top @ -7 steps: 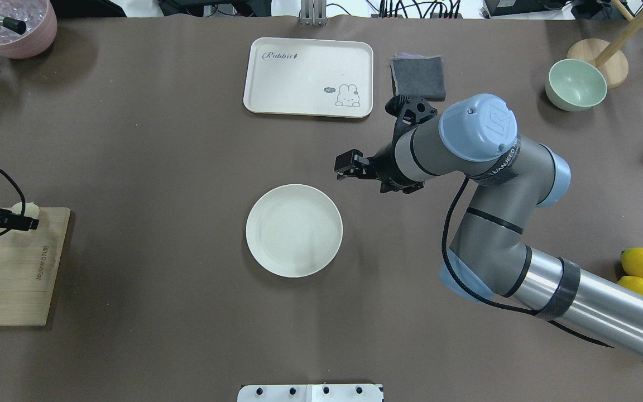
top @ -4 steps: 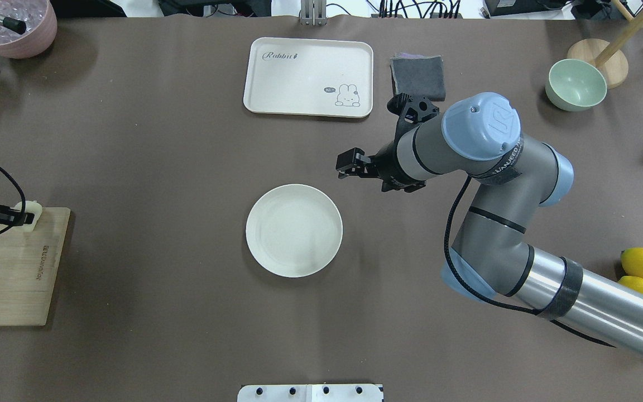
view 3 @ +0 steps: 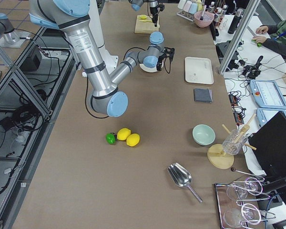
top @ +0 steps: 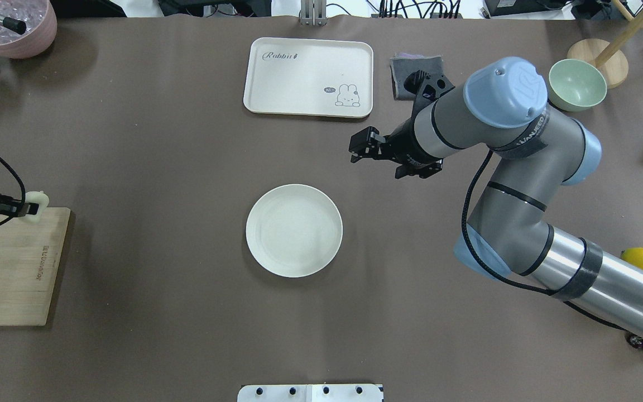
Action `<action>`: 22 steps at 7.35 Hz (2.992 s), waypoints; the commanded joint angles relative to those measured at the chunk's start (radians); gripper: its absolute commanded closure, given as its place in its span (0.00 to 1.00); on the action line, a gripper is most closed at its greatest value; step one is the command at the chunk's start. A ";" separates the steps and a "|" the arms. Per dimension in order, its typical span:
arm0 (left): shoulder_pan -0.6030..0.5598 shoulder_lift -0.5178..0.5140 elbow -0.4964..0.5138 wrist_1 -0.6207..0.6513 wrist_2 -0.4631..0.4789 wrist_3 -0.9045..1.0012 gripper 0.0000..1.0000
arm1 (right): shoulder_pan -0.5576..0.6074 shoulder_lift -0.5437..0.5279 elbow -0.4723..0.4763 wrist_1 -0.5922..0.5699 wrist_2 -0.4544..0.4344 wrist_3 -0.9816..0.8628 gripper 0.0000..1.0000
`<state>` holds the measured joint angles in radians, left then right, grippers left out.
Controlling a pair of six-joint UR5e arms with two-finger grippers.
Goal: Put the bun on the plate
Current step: 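Release the plate and lift the right gripper away while the left gripper grasps the bun, then carry the bun with the left gripper over the white plate, then lower the bun onto the plate and open the left gripper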
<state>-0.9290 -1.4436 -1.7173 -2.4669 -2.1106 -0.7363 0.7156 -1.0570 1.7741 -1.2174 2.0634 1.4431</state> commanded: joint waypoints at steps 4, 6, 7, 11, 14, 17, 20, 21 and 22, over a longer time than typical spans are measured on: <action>0.103 -0.412 -0.117 0.342 0.042 -0.419 1.00 | 0.146 -0.159 0.201 -0.298 0.073 -0.249 0.00; 0.258 -0.545 -0.134 0.516 0.238 -0.518 0.97 | 0.194 -0.237 0.225 -0.298 0.102 -0.361 0.00; 0.324 -0.608 -0.137 0.604 0.309 -0.570 0.90 | 0.215 -0.259 0.225 -0.298 0.131 -0.383 0.00; 0.560 -0.730 -0.110 0.755 0.515 -0.647 0.70 | 0.249 -0.328 0.215 -0.292 0.136 -0.483 0.00; 0.625 -0.750 -0.047 0.753 0.587 -0.650 0.68 | 0.263 -0.324 0.215 -0.295 0.158 -0.483 0.00; 0.624 -0.773 0.024 0.734 0.587 -0.650 0.68 | 0.269 -0.328 0.222 -0.289 0.169 -0.471 0.00; 0.622 -0.794 0.083 0.676 0.609 -0.650 0.62 | 0.269 -0.325 0.225 -0.289 0.169 -0.469 0.00; 0.618 -0.794 0.112 0.639 0.609 -0.649 0.46 | 0.269 -0.322 0.225 -0.289 0.167 -0.467 0.00; 0.616 -0.794 0.120 0.634 0.609 -0.647 0.23 | 0.269 -0.321 0.225 -0.289 0.167 -0.469 0.00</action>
<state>-0.3100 -2.2370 -1.6172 -1.8112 -1.5042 -1.3854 0.9848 -1.3800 1.9987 -1.5064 2.2309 0.9746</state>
